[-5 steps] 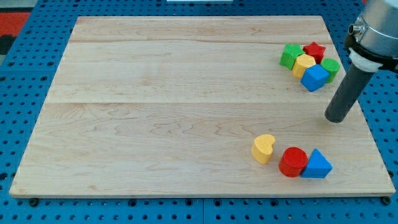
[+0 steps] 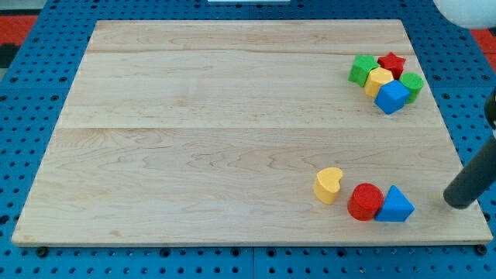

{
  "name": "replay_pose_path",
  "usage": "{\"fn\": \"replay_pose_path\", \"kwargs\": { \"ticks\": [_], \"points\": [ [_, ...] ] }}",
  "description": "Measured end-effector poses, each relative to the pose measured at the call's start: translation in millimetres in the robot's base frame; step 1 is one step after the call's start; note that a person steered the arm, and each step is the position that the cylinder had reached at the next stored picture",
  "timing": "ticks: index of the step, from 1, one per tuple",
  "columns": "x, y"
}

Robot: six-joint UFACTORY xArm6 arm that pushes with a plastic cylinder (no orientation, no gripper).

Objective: Slide the triangle towards the top center

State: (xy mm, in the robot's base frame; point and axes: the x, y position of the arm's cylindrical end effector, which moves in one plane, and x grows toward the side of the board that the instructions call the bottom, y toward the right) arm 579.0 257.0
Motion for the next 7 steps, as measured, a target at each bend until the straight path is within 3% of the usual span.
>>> {"fn": "replay_pose_path", "kwargs": {
  "ticks": [1, 3, 7],
  "points": [
    [26.8, -31.2],
    [38.9, -75.8],
    [29.2, -58.5]
  ]
}}
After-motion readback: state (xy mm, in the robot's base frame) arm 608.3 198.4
